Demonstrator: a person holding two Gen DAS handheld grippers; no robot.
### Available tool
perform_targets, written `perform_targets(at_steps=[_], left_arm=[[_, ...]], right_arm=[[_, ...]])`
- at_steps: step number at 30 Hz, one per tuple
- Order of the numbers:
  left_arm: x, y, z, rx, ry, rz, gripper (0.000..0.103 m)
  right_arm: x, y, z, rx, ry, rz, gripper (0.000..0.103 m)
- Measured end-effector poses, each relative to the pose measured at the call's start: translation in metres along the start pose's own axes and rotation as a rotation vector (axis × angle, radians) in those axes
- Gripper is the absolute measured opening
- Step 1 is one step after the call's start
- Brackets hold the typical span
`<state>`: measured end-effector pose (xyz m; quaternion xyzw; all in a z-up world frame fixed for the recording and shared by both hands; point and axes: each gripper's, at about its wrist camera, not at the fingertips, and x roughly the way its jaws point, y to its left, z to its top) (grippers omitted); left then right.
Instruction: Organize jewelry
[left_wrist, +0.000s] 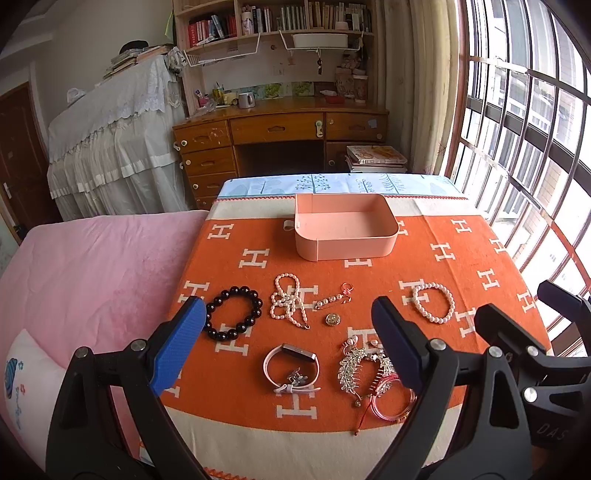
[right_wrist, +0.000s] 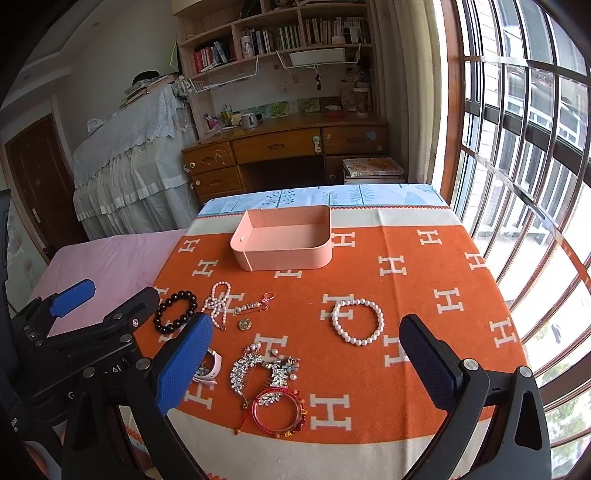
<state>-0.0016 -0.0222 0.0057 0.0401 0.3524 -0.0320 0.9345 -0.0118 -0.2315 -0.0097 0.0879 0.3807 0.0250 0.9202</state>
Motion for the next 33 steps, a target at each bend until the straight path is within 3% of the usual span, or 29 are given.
perform_targets(at_steps=[24, 33], left_arm=[[0.005, -0.001, -0.001, -0.004, 0.04, -0.02, 0.09], [0.024, -0.001, 0.011, 0.003, 0.094, -0.086, 0.09]], right_arm=[[-0.001, -0.003, -0.002, 0.008, 0.018, 0.007, 0.103], [0.016, -0.006, 0.006, -0.006, 0.047, 0.017, 0.102]])
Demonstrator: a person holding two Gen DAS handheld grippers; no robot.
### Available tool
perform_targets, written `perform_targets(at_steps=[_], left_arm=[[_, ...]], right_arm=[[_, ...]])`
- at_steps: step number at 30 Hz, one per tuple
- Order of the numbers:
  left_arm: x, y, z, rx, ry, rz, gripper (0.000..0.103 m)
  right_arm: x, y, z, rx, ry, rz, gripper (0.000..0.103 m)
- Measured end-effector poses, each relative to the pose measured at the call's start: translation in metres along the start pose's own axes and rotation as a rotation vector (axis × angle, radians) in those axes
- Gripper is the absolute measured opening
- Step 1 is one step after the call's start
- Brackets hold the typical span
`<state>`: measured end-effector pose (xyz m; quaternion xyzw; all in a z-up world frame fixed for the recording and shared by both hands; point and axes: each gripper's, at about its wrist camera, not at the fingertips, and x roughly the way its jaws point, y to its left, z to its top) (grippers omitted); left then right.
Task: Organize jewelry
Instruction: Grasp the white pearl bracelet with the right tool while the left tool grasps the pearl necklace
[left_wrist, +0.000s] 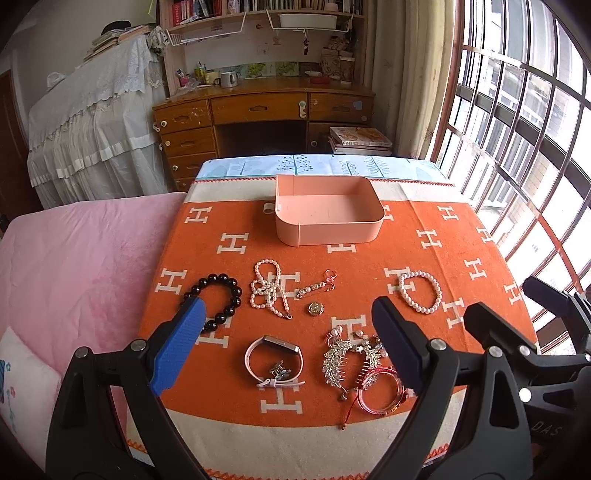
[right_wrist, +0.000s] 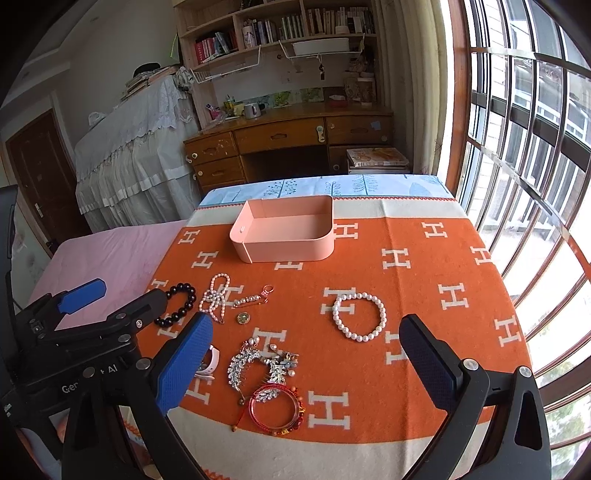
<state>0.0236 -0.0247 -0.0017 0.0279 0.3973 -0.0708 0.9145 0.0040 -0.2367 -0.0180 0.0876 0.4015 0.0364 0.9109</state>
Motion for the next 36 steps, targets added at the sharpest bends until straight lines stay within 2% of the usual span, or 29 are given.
perform_targets(at_steps=[8, 14, 16, 18, 23, 25, 27, 30, 36], left_arm=[[0.034, 0.014, 0.027, 0.02, 0.066, 0.011, 0.09], [0.079, 0.049, 0.051, -0.098, 0.13, -0.068, 0.09], [0.092, 0.057, 0.057, -0.106, 0.133, -0.078, 0.09], [0.106, 0.061, 0.061, -0.103, 0.146, -0.08, 0.09], [0.151, 0.061, 0.063, -0.09, 0.244, -0.099, 0.089], [0.169, 0.059, 0.058, -0.092, 0.294, -0.089, 0.084], [0.185, 0.055, 0.052, -0.08, 0.336, -0.092, 0.075], [0.204, 0.049, 0.043, -0.056, 0.373, -0.074, 0.069], [0.235, 0.046, 0.034, -0.031, 0.451, -0.071, 0.048]], right_arm=[[0.022, -0.013, 0.018, -0.039, 0.01, -0.057, 0.101], [0.061, -0.043, 0.035, -0.003, 0.12, -0.055, 0.1], [0.074, -0.054, 0.038, 0.009, 0.154, -0.044, 0.097], [0.087, -0.067, 0.04, 0.032, 0.178, -0.039, 0.085], [0.124, -0.097, 0.045, 0.107, 0.261, 0.015, 0.074], [0.14, -0.109, 0.044, 0.133, 0.292, 0.016, 0.071], [0.158, -0.119, 0.042, 0.153, 0.33, 0.016, 0.062], [0.183, -0.128, 0.034, 0.16, 0.387, 0.015, 0.054], [0.215, -0.13, 0.024, 0.146, 0.45, -0.002, 0.046]])
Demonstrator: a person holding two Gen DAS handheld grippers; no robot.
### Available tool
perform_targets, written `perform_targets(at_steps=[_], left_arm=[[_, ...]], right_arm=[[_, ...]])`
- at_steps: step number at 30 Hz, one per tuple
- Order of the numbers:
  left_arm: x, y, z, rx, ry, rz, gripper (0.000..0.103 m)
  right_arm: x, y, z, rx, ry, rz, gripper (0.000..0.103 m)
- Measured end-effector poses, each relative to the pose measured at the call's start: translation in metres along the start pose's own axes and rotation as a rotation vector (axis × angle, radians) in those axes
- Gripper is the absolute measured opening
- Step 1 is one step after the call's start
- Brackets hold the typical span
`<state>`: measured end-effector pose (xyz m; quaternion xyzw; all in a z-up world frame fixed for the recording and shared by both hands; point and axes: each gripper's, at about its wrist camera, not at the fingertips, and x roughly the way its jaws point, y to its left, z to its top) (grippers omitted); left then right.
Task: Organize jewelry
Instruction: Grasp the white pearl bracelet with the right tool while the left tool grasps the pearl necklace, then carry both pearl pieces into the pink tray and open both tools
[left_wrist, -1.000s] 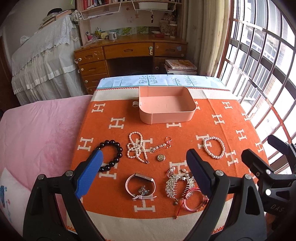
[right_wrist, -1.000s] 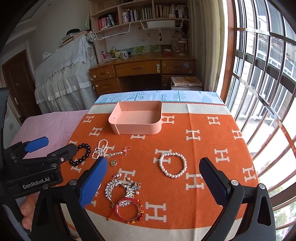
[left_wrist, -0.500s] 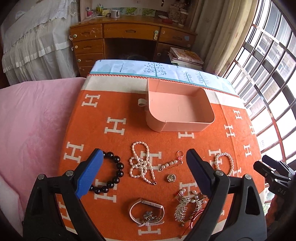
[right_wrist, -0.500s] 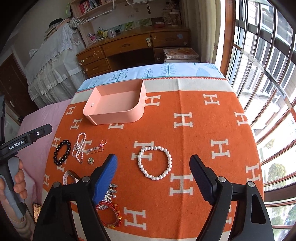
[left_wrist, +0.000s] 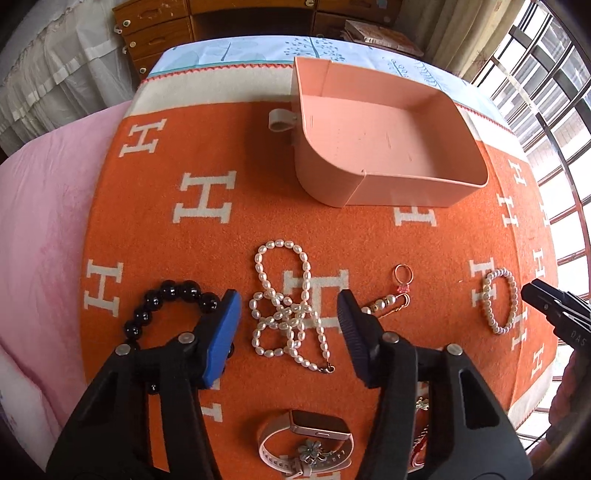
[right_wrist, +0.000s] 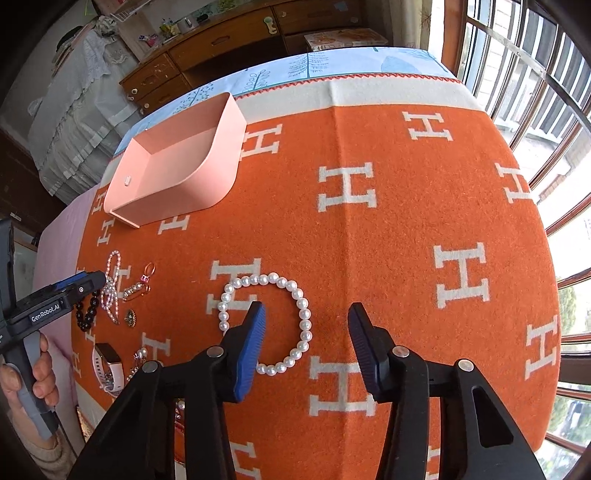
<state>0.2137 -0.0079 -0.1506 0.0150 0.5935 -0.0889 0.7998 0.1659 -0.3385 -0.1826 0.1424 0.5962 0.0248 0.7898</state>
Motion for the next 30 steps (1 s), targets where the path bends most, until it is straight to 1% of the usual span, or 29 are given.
perform_targets(at_steps=[3, 6, 10, 12, 15, 16, 17, 18, 19, 21, 23, 26, 28, 29, 30], left_arm=[[0.01, 0.0, 0.002, 0.005, 0.016, 0.008, 0.045], [0.017, 0.0, 0.005, 0.011, 0.035, 0.01, 0.045], [0.026, -0.001, 0.005, 0.015, 0.077, 0.04, 0.045], [0.027, 0.0, 0.006, 0.017, 0.078, 0.055, 0.046], [0.029, 0.003, 0.008, 0.01, 0.085, 0.053, 0.047], [0.029, 0.004, 0.008, 0.011, 0.082, 0.053, 0.047], [0.029, 0.004, 0.008, 0.011, 0.08, 0.052, 0.047], [0.029, 0.005, 0.008, 0.007, 0.079, 0.054, 0.047], [0.029, 0.005, 0.008, 0.004, 0.076, 0.055, 0.044], [0.025, 0.002, 0.005, 0.005, 0.067, 0.055, 0.015], [0.023, 0.001, 0.004, -0.02, 0.069, 0.036, 0.013], [0.017, -0.004, 0.002, -0.049, 0.045, 0.01, 0.007], [0.008, -0.008, 0.001, -0.062, 0.023, -0.025, 0.007], [0.002, -0.01, 0.001, -0.059, 0.007, -0.03, 0.003], [-0.004, -0.015, 0.0, -0.054, -0.009, -0.038, 0.003]], right_arm=[[0.009, 0.004, -0.001, -0.014, 0.022, -0.008, 0.043], [0.018, 0.009, -0.002, -0.035, 0.042, -0.026, 0.041], [0.024, 0.014, -0.004, -0.051, 0.051, -0.039, 0.041], [0.026, 0.016, -0.004, -0.06, 0.053, -0.046, 0.041], [0.024, 0.016, -0.006, -0.077, 0.051, -0.06, 0.041], [0.024, 0.018, -0.006, -0.082, 0.05, -0.064, 0.04], [0.024, 0.019, -0.006, -0.084, 0.048, -0.065, 0.036], [0.024, 0.019, -0.007, -0.085, 0.047, -0.061, 0.029], [0.023, 0.019, -0.007, -0.086, 0.046, -0.058, 0.025], [0.024, 0.02, -0.007, -0.082, 0.046, -0.056, 0.016], [0.023, 0.019, -0.007, -0.073, 0.047, -0.044, 0.009], [0.023, 0.017, -0.009, -0.057, 0.044, -0.022, 0.008], [0.021, 0.015, -0.01, -0.045, 0.045, -0.002, 0.008], [0.02, 0.014, -0.012, -0.037, 0.047, 0.014, 0.008], [0.019, 0.013, -0.013, -0.031, 0.049, 0.027, 0.008]])
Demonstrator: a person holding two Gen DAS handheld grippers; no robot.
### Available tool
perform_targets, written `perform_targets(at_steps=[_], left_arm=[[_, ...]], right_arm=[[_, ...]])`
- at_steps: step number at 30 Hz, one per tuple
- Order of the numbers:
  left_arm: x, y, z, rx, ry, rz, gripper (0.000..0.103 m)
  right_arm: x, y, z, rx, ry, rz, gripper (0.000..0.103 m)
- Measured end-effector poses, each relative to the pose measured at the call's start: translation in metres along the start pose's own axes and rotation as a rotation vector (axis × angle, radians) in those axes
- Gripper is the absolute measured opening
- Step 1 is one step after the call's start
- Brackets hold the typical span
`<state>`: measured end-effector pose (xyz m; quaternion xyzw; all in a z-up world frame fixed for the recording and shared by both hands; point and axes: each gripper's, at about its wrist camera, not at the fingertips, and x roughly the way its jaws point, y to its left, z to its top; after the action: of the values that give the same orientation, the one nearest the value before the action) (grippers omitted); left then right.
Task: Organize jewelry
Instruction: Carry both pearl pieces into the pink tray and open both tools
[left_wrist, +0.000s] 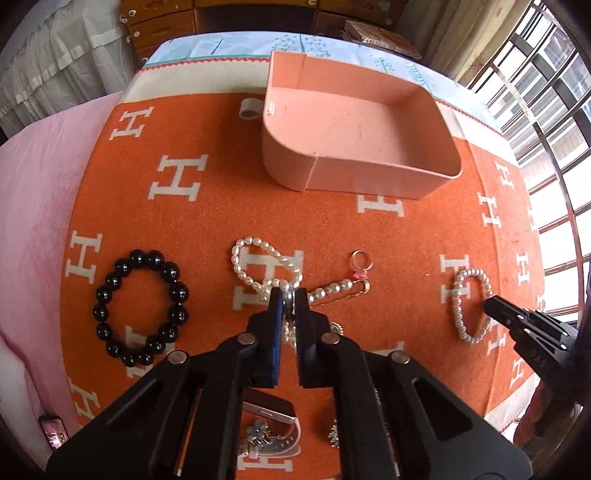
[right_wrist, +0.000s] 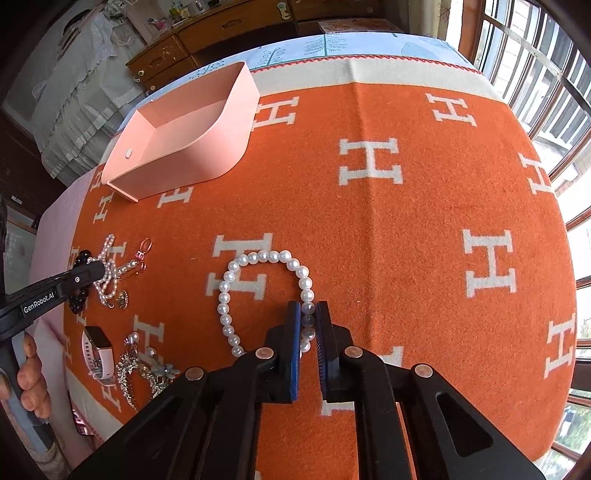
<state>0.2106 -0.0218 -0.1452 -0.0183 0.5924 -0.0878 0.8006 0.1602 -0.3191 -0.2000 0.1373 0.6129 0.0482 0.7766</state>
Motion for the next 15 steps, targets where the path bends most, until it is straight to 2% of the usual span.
perform_targets(at_steps=[4, 9, 15], left_arm=[[-0.029, -0.016, 0.002, 0.021, -0.052, -0.041, 0.003], [-0.078, -0.046, 0.002, 0.054, -0.126, -0.09, 0.003], [-0.126, -0.078, 0.021, 0.125, -0.22, -0.079, 0.003]], right_arm=[[-0.015, 0.002, -0.005, 0.007, -0.021, 0.034, 0.008], [-0.056, 0.017, -0.001, -0.015, -0.088, 0.085, 0.008], [-0.122, 0.05, 0.021, -0.081, -0.208, 0.112, 0.008]])
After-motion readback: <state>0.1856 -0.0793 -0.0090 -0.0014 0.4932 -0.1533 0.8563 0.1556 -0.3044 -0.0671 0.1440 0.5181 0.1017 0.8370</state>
